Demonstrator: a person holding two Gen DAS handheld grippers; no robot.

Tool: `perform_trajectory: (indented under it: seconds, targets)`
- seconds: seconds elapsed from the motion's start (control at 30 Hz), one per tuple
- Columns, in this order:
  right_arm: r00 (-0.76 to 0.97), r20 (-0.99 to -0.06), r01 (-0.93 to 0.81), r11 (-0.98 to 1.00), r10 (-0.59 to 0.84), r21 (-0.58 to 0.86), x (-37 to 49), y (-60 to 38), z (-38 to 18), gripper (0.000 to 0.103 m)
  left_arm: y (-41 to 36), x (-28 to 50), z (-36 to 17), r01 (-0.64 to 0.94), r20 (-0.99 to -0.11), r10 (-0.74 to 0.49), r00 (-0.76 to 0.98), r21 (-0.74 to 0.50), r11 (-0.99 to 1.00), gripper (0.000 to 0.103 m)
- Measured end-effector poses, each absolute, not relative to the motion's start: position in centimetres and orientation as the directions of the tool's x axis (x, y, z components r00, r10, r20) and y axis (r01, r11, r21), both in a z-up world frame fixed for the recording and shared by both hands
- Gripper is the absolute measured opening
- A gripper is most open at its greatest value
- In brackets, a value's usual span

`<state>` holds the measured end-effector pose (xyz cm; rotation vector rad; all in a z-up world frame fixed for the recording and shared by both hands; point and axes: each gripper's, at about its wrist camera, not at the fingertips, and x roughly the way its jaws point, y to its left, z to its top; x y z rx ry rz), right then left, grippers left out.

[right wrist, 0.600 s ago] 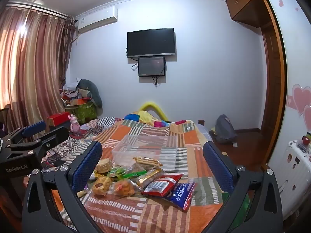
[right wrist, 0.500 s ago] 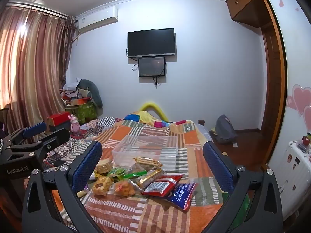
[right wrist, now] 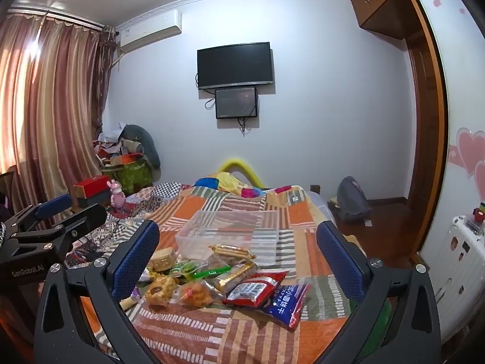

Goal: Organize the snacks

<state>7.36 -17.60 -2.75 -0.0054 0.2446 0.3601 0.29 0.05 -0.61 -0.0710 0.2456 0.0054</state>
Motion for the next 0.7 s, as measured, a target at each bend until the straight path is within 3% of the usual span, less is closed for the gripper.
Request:
perform_trajectory:
  seconds: [0.7]
  targets:
    - [0.905, -0.237, -0.353, 0.934, 0.354, 0.048, 7.39, -17.67, -2.71, 0.103, 0.38, 0.30, -0.80, -0.019, -0.254, -0.001, 0.967, -0.075, 0.997, 0.103]
